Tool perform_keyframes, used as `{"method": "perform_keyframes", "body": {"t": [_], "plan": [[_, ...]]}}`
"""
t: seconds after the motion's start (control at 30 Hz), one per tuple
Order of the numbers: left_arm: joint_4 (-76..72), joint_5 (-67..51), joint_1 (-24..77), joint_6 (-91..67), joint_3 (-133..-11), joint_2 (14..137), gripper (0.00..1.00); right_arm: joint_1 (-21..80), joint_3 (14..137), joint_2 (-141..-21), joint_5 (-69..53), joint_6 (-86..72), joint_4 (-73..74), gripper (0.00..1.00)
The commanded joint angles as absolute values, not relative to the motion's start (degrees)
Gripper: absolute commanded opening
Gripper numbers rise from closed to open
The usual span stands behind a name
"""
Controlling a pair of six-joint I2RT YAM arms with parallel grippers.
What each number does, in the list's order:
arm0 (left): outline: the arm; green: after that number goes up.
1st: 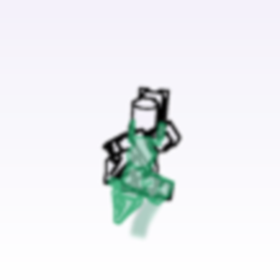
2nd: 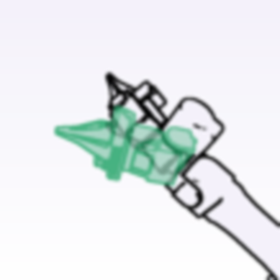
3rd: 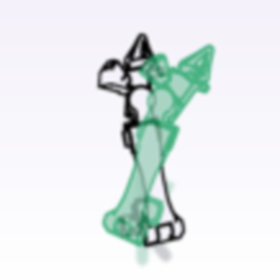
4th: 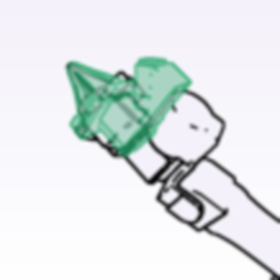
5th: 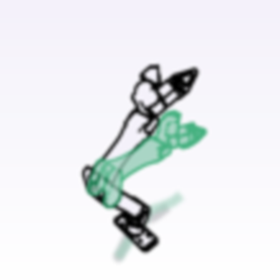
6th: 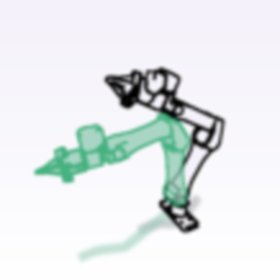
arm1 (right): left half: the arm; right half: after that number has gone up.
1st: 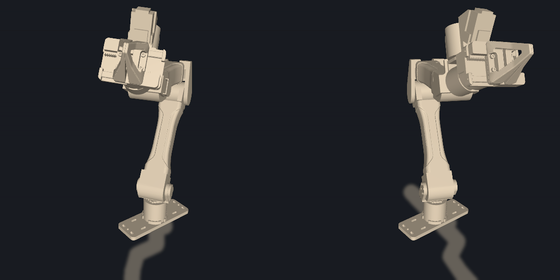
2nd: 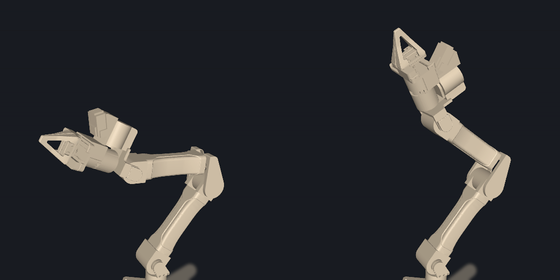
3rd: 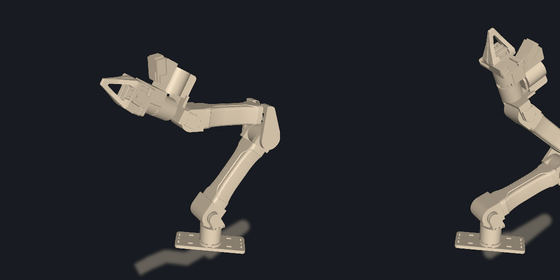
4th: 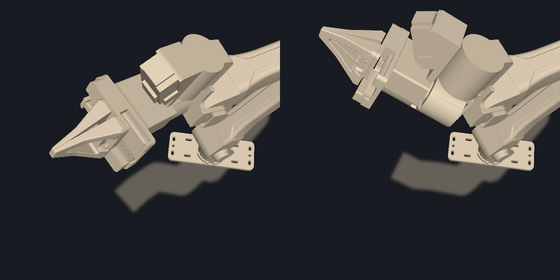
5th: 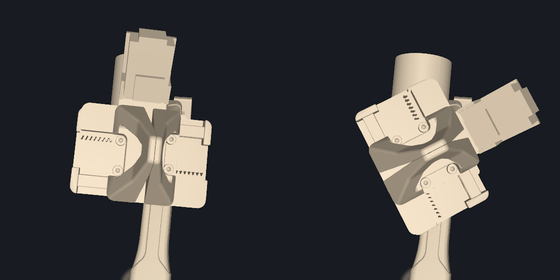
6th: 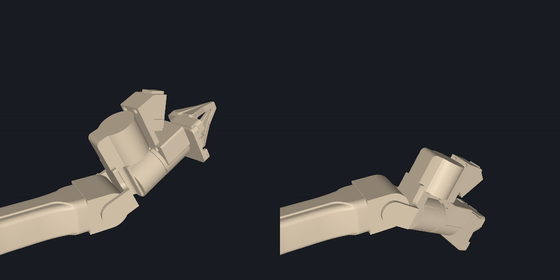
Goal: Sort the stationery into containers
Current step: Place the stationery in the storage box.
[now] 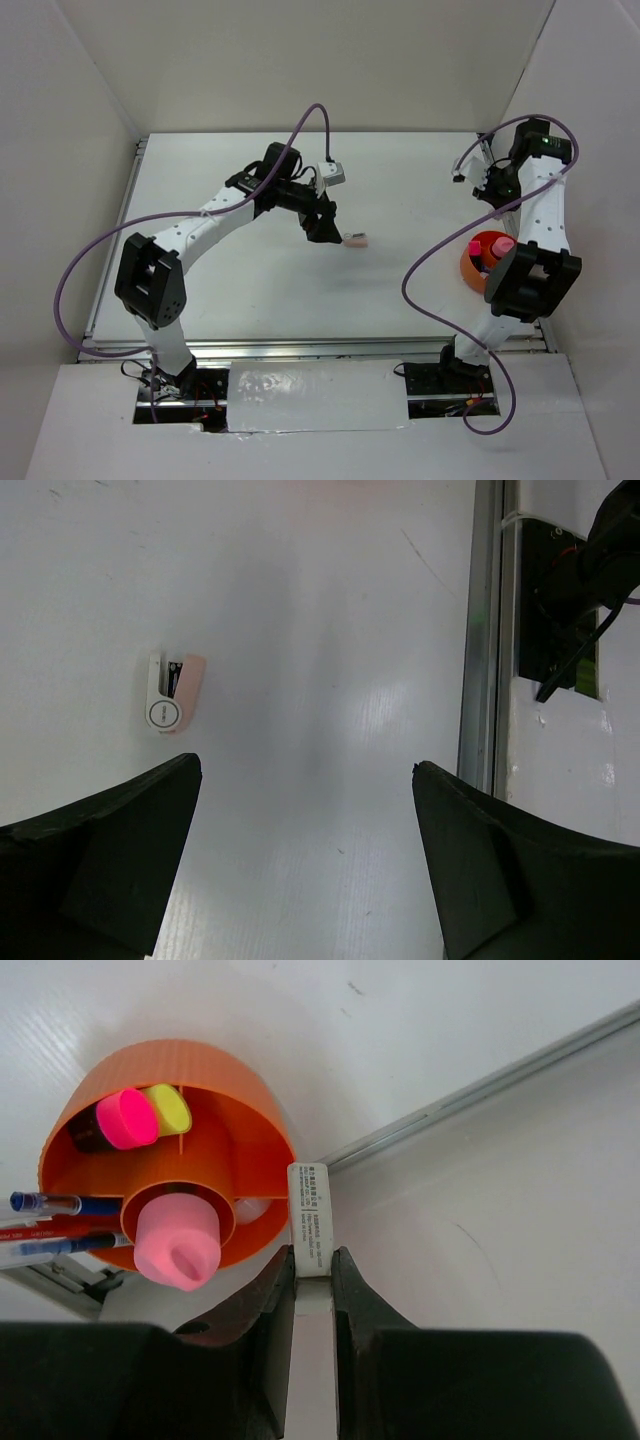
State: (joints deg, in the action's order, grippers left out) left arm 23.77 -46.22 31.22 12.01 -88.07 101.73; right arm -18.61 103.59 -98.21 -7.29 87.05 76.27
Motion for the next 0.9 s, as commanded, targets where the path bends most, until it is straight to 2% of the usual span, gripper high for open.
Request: {"method": "perform_keyframes", "body": {"t": [0.0, 0.37, 0.87], "plan": [[21.6, -49.1, 30.5, 12.6, -88.1, 102.0, 0.99, -17.6, 101.3, -96.8, -1.8, 95.8, 82.7, 0.04], [21.4, -49.1, 30.1, 12.4, -87.5, 102.2, 0.99, -15.1, 96.0, -95.7, 2.7, 98.1, 81.1, 0.10], [21.6, -49.6, 29.1, 13.0, -87.5, 102.7, 0.99, -13.0, 90.8, -94.5, 5.4, 102.9, 75.2, 0.12]]}}
